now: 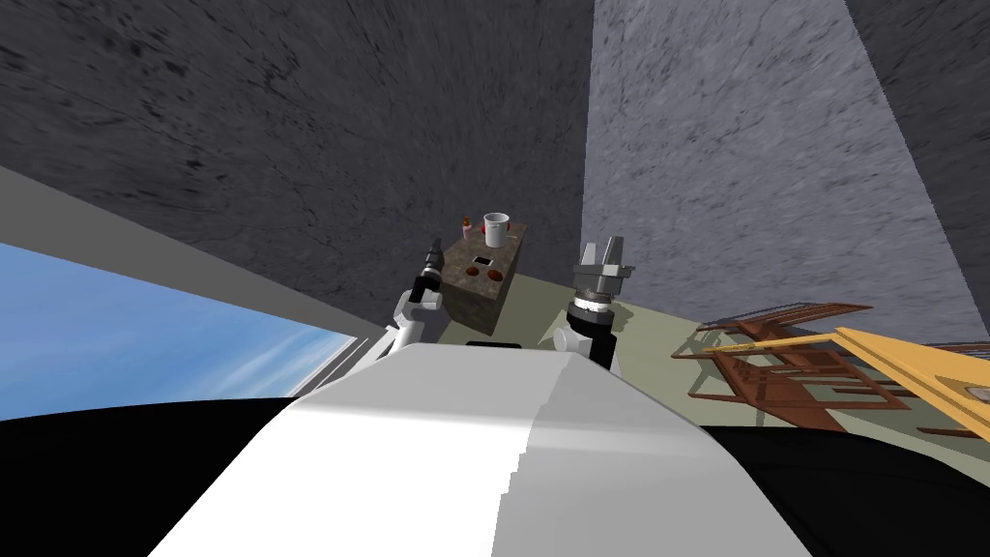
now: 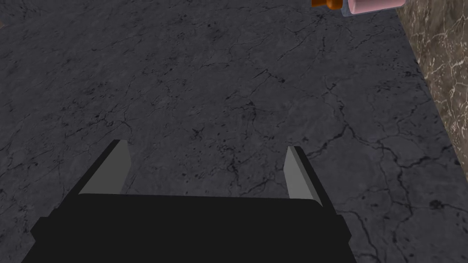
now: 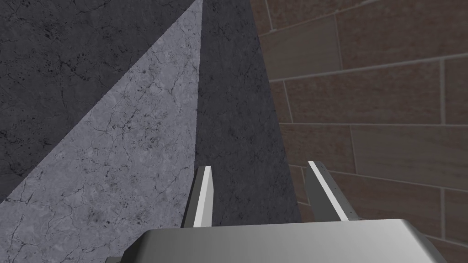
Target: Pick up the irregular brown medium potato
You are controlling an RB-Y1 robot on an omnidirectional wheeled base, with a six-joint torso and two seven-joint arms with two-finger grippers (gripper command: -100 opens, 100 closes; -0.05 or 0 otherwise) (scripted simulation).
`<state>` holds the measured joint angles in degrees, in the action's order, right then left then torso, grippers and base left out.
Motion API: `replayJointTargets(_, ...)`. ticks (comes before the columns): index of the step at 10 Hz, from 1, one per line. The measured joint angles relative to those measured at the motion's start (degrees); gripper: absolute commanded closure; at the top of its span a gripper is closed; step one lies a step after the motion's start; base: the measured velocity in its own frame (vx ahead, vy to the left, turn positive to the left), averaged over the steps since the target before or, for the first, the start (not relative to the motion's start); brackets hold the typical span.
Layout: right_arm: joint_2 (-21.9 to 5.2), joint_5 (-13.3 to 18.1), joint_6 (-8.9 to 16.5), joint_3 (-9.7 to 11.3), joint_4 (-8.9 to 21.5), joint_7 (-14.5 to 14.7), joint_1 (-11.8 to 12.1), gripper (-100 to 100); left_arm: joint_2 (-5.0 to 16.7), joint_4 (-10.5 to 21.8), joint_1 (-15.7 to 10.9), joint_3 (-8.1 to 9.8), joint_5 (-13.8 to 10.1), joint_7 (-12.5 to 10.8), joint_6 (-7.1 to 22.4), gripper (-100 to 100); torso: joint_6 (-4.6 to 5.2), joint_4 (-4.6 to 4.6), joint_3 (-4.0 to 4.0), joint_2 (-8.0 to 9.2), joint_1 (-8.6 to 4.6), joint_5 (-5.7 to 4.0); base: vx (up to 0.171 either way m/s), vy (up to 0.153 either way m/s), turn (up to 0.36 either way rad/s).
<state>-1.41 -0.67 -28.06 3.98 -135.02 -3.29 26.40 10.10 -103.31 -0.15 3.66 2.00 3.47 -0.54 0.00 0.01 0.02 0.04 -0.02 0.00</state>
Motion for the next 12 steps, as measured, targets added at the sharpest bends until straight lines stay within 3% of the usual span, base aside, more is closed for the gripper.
replayJointTargets(12,0.0,0.0,0.0,0.0,0.0,0.0,0.0,0,1.09,19.57,-17.28,-0.04,-1.36,-1.97,13.69,-100,0.0,-0.01,-0.02,-0.04,-0.02,-0.01,-0.009,-0.006,0.043)
